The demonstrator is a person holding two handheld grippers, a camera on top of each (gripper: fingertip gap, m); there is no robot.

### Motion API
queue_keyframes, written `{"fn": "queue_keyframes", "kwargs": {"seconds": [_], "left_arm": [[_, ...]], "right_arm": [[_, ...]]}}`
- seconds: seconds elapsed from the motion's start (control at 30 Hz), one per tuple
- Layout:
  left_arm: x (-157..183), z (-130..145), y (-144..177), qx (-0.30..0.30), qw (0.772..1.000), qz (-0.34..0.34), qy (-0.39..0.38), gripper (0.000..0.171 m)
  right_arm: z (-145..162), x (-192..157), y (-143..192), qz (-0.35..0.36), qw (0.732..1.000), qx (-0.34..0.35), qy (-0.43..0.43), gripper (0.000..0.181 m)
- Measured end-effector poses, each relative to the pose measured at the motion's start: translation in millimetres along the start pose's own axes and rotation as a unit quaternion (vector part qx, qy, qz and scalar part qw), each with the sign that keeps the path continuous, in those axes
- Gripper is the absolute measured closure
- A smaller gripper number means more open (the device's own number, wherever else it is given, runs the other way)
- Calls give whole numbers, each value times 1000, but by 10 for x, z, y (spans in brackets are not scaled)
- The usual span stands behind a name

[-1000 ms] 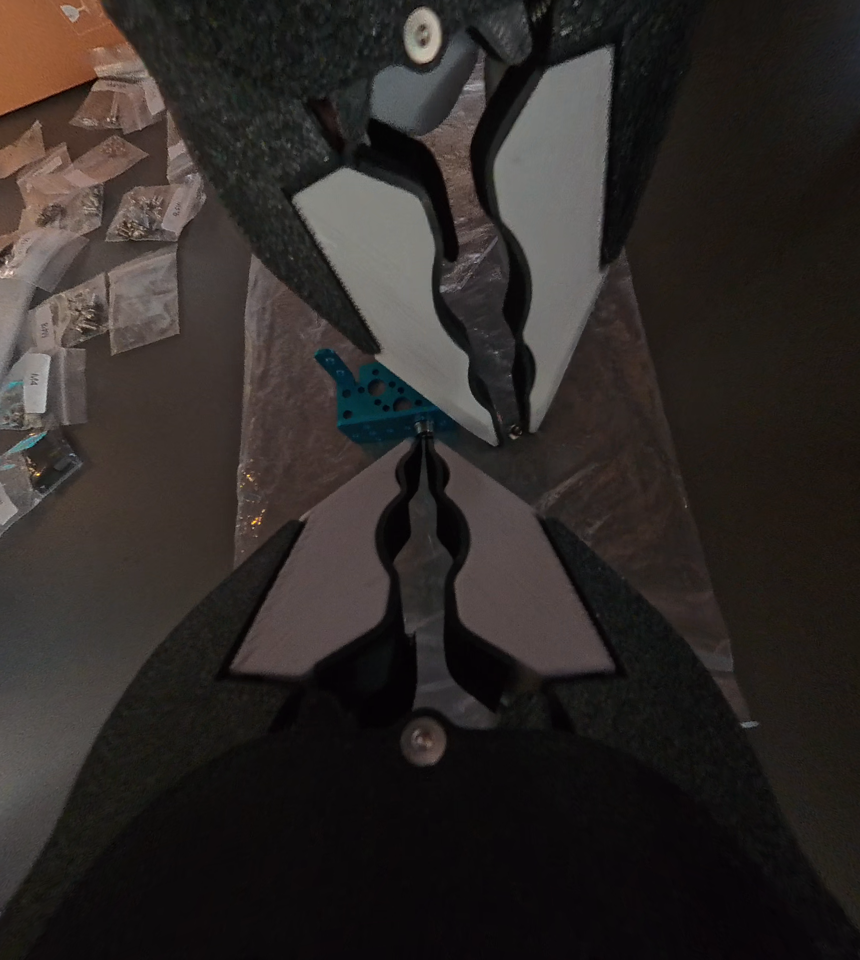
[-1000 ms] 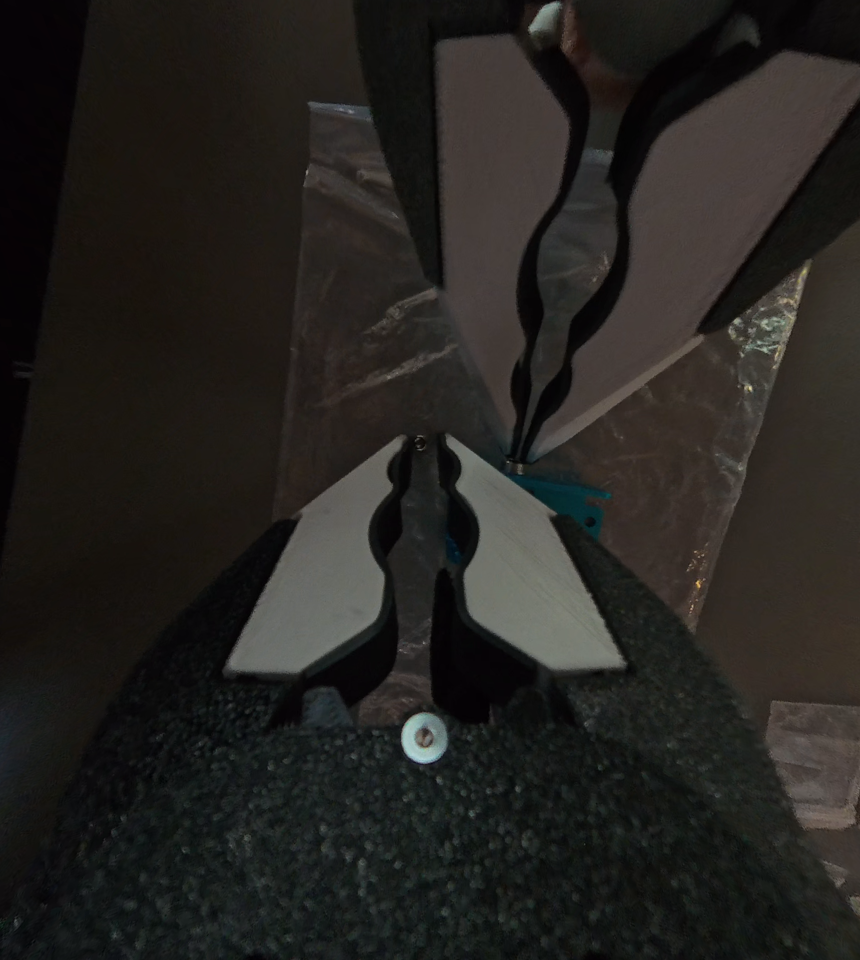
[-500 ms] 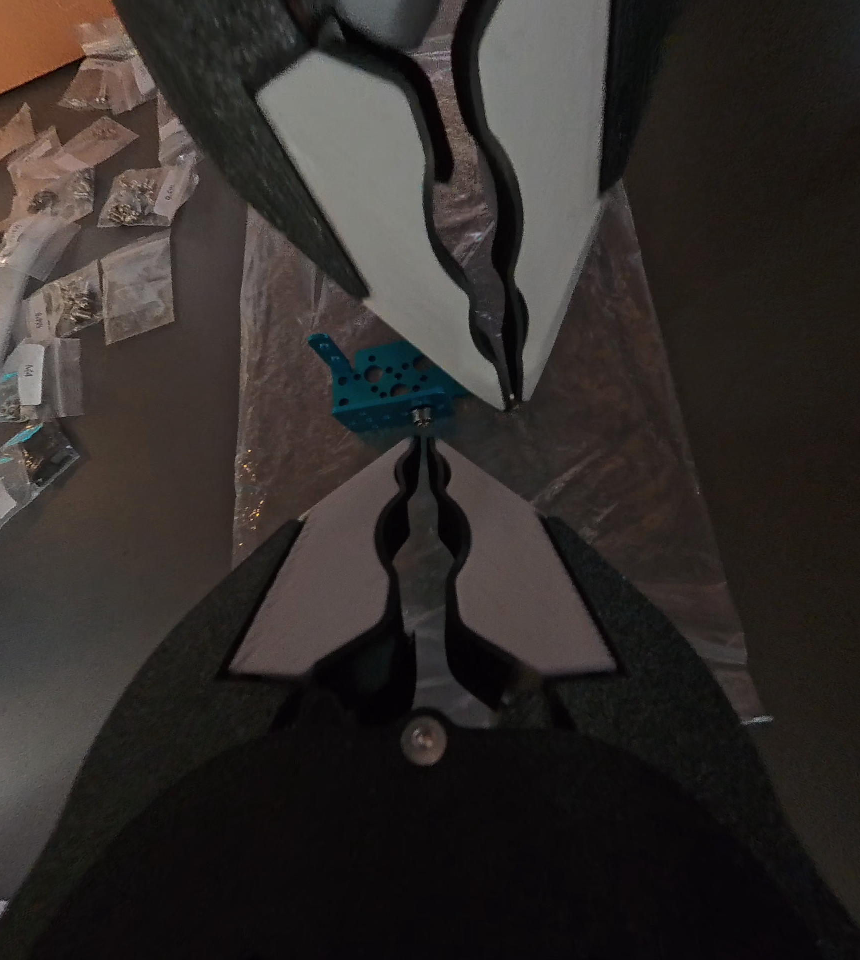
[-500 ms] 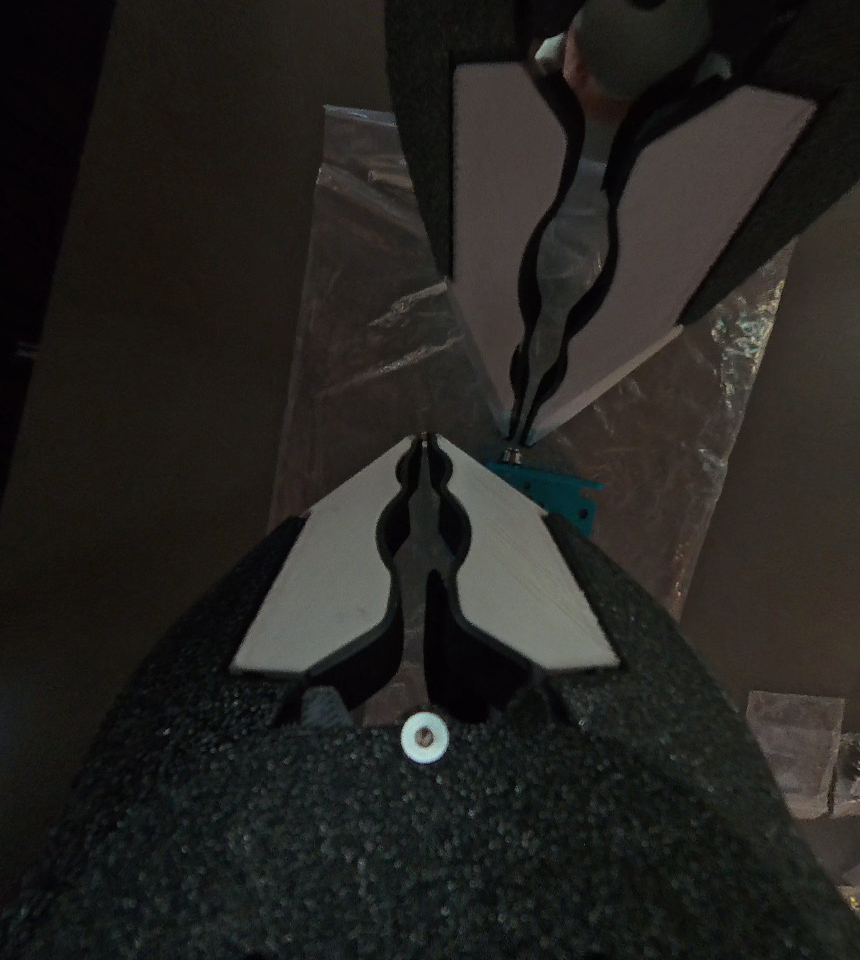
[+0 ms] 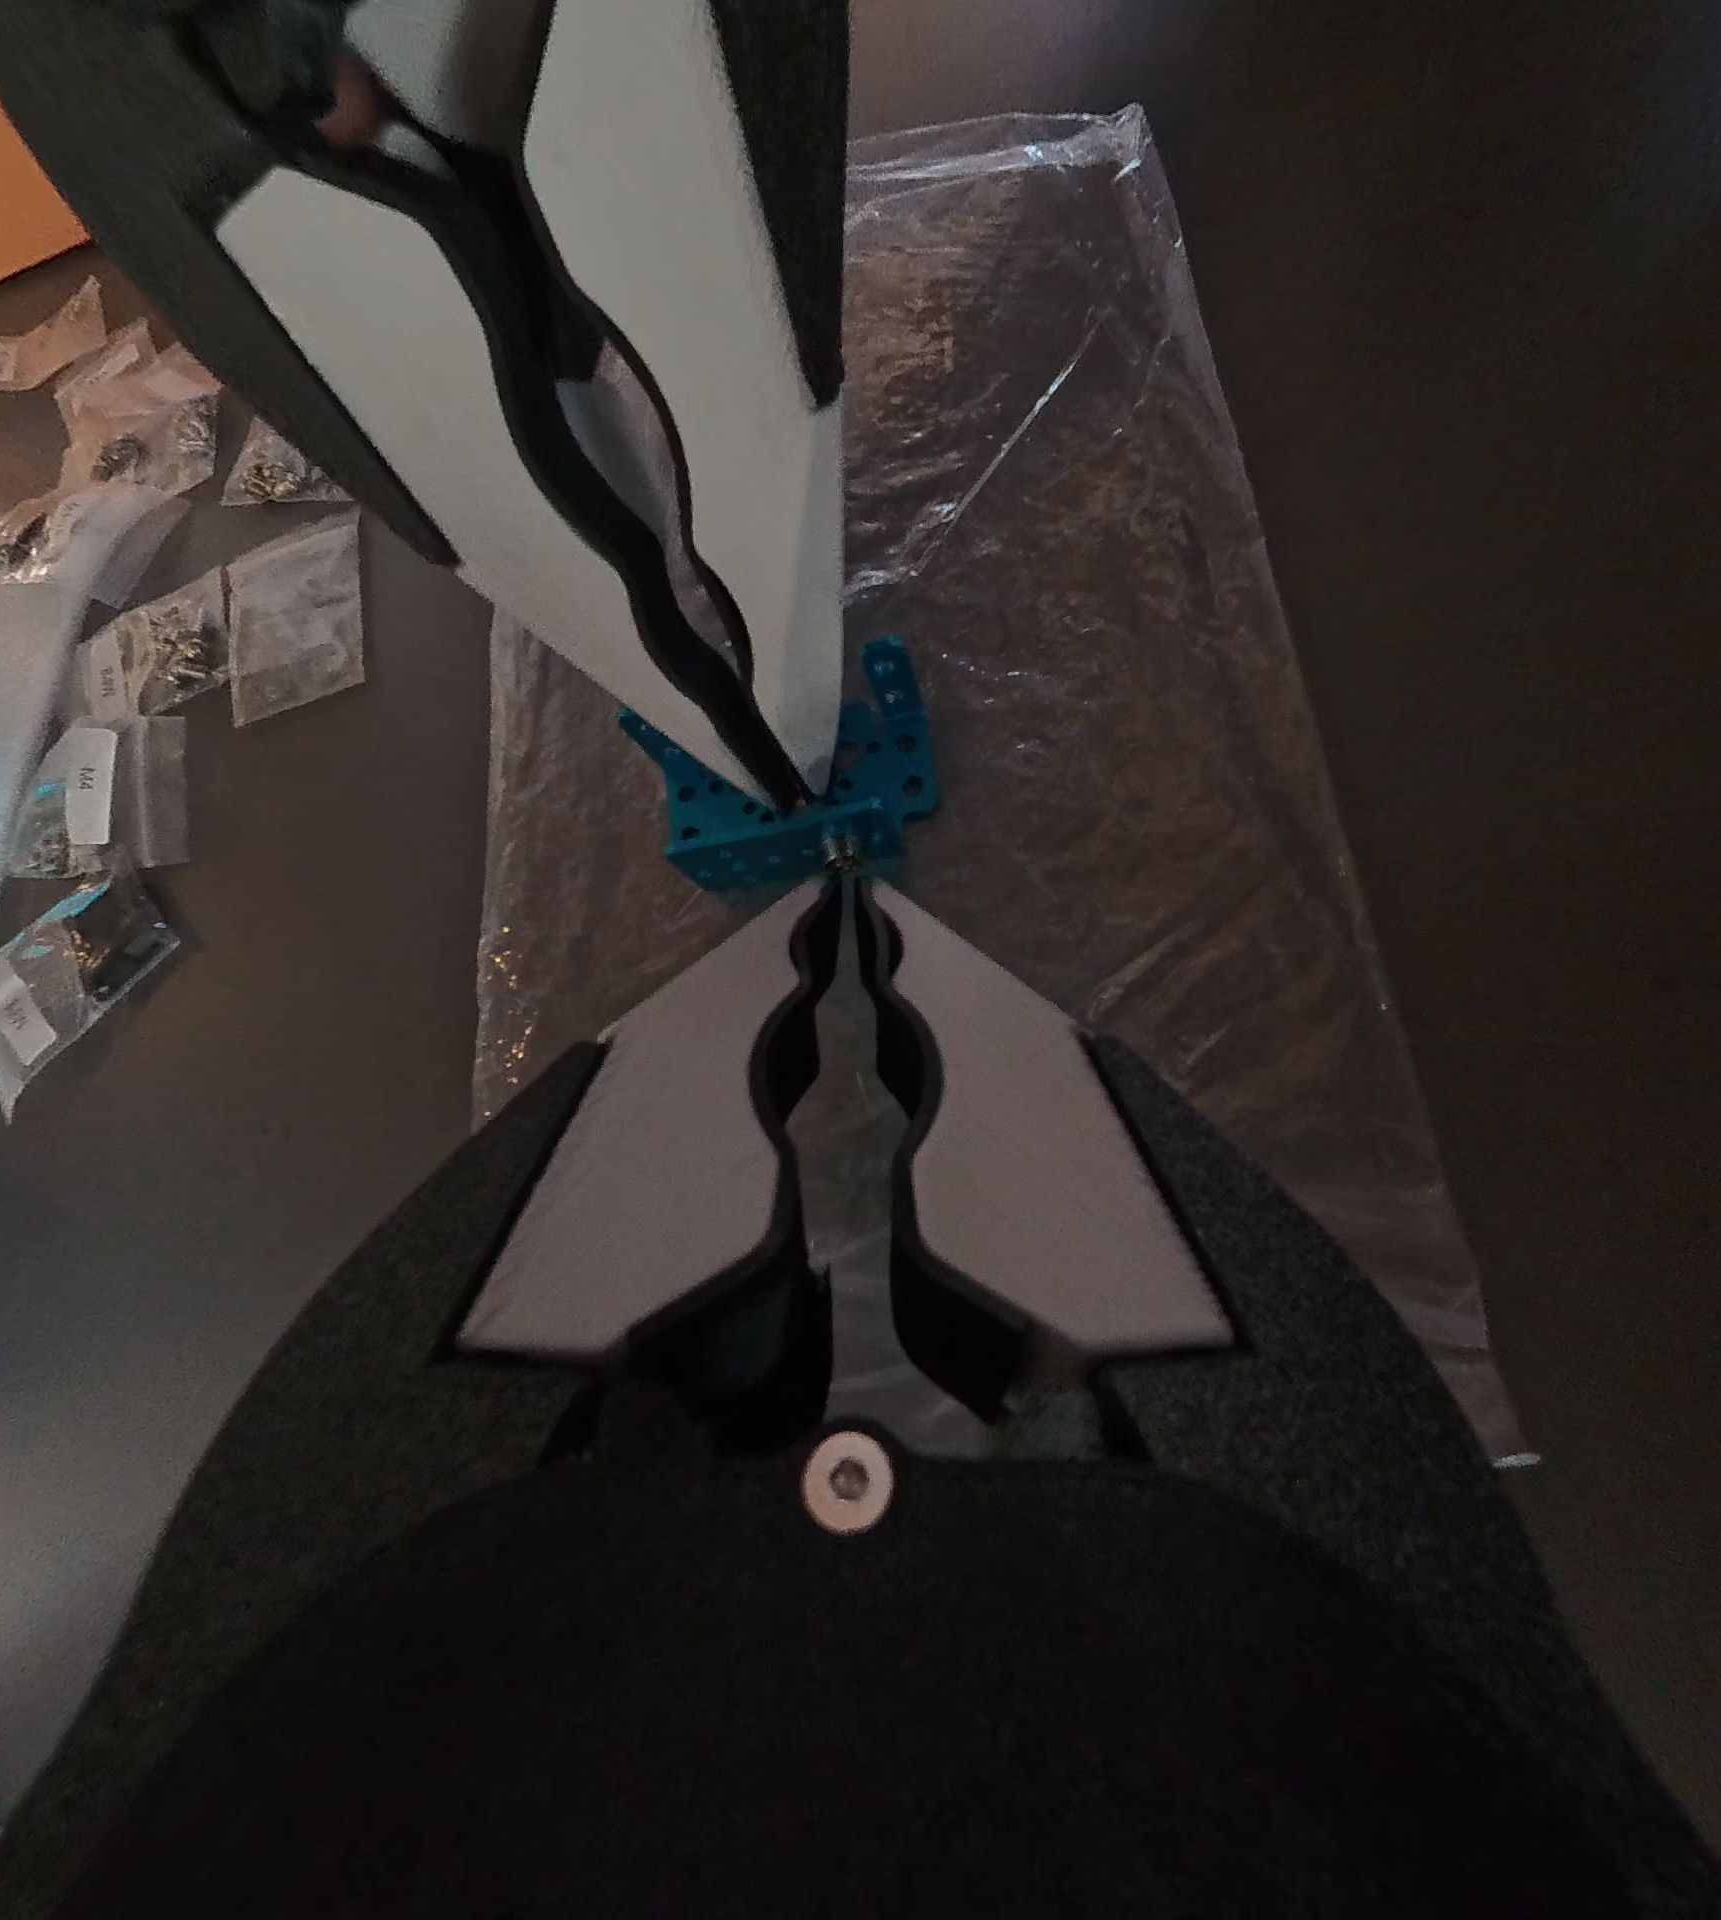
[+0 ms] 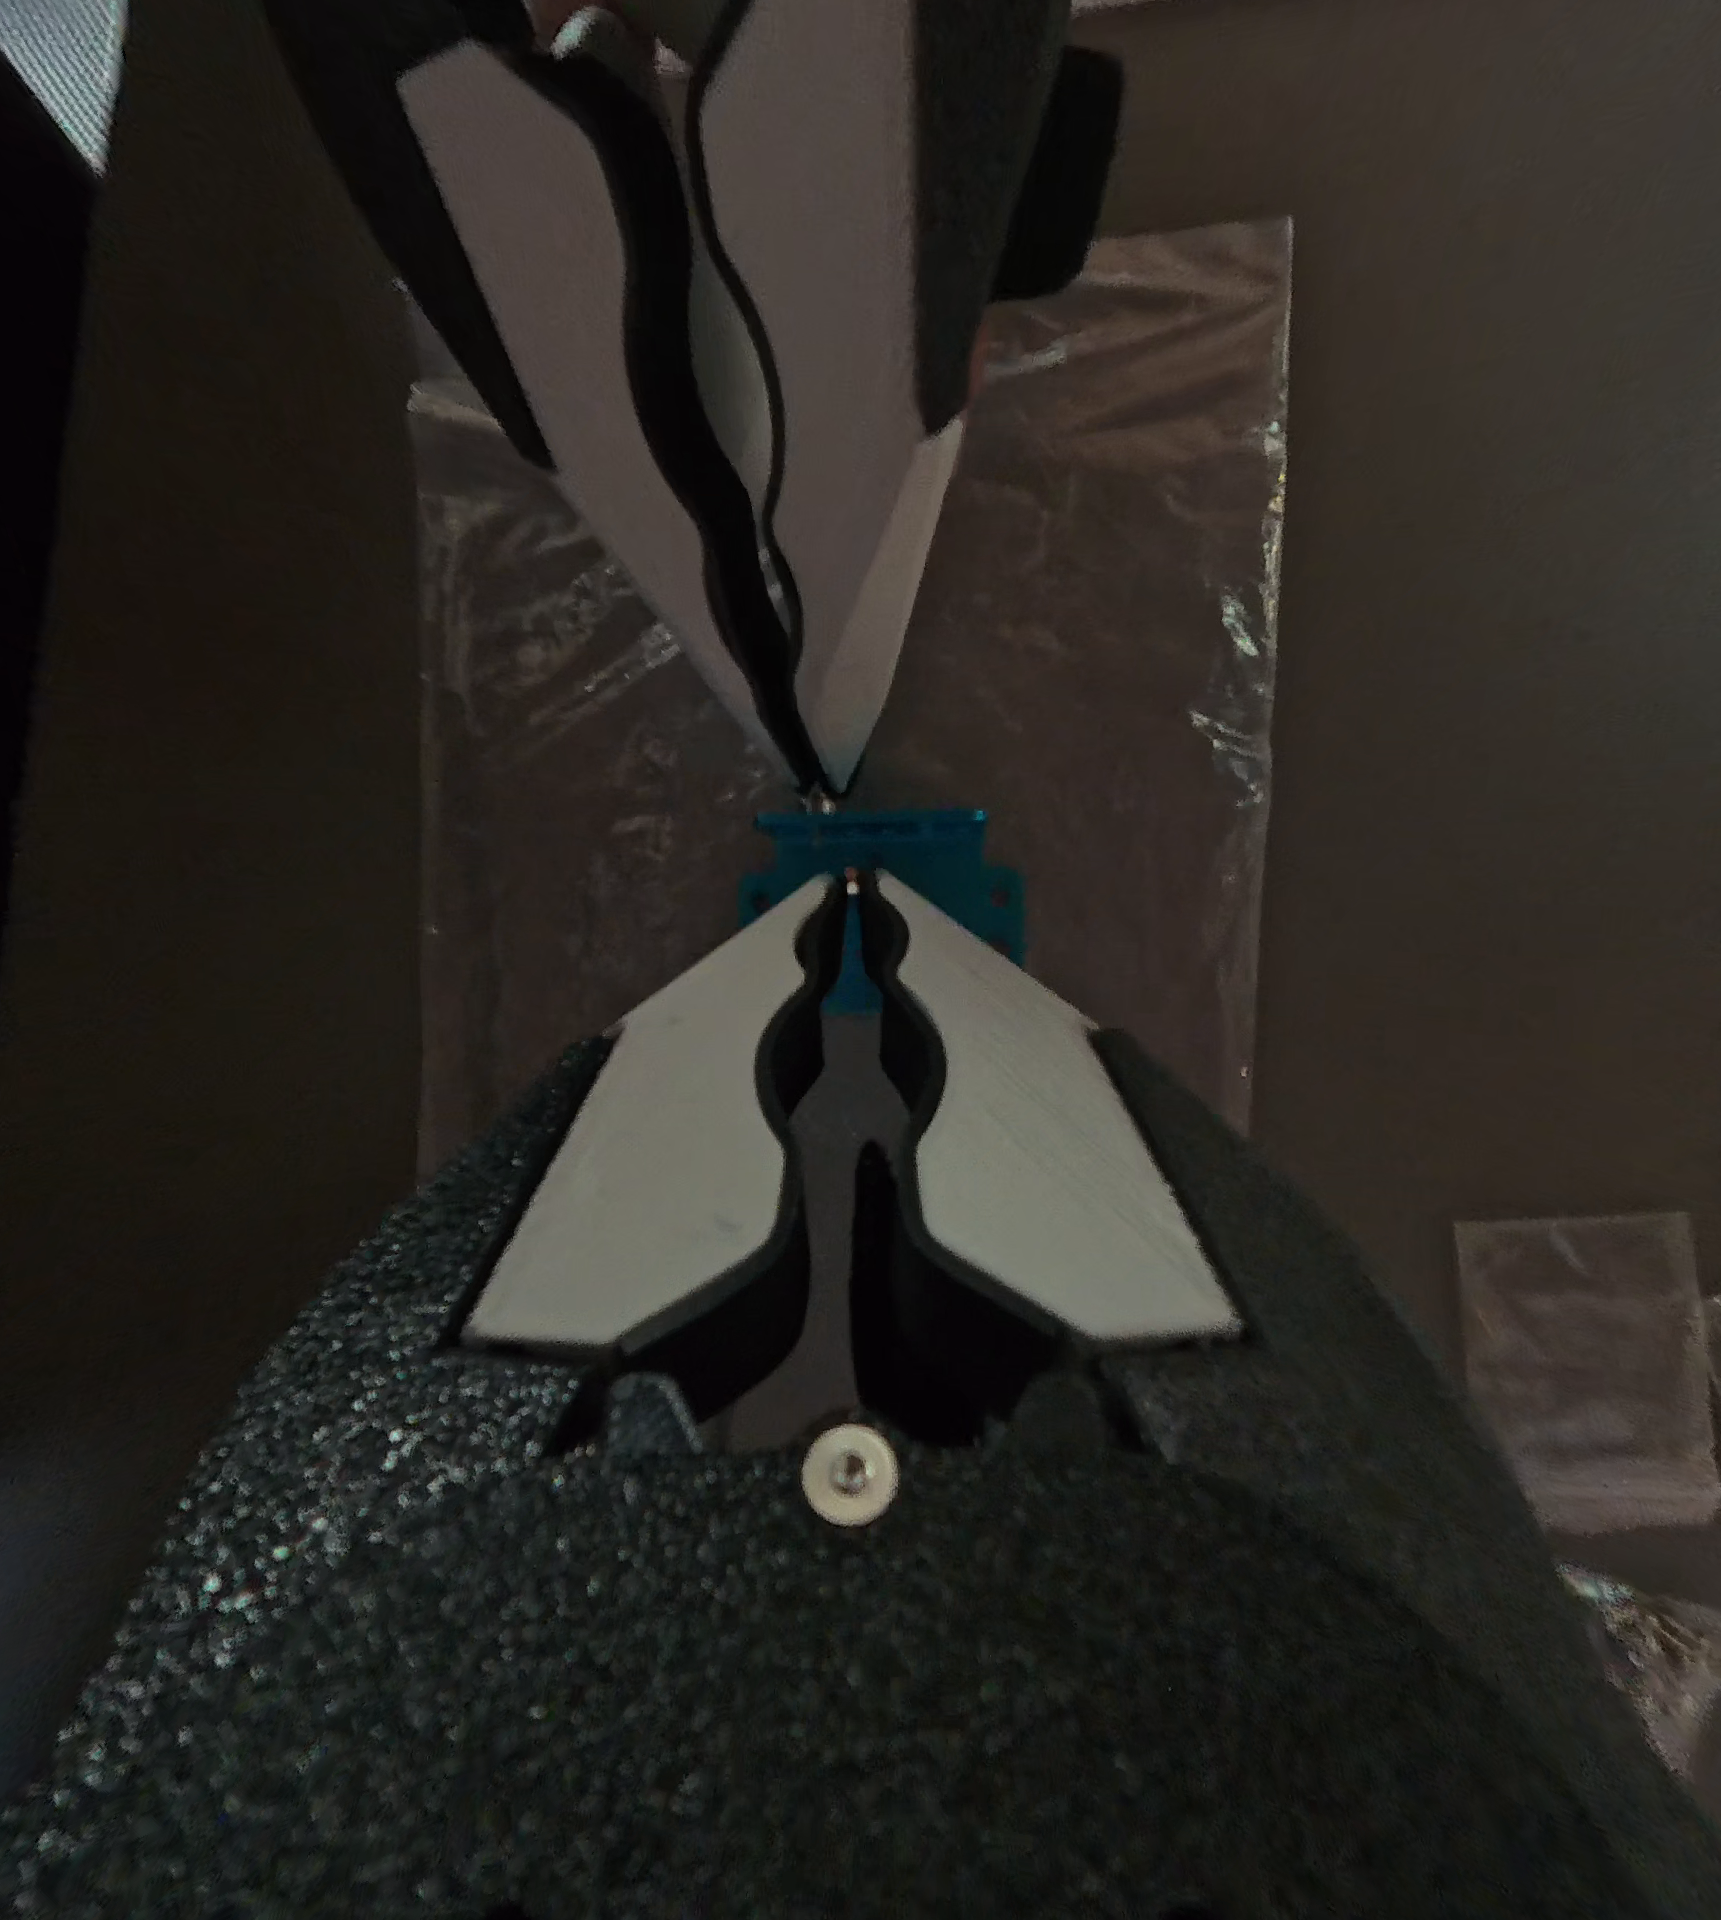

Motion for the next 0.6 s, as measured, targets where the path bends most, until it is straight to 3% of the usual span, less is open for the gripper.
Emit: {"fn": "queue_keyframes", "kwargs": {"seconds": [0.6], "left_arm": [[25,-33,-8,13,1000,0,-4,170]], "right_arm": [[47,-4,-4,-42,998,37,-19,181]]}}
Point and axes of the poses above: each gripper's, where its closed fingertips meet, y back along the fingers, z out of its underside, x = y × z across the jaws, the point moved 10 cm from there along y, back along the fingers, and after that the axes turned 13 degrees about z, right-handed, at the moved point
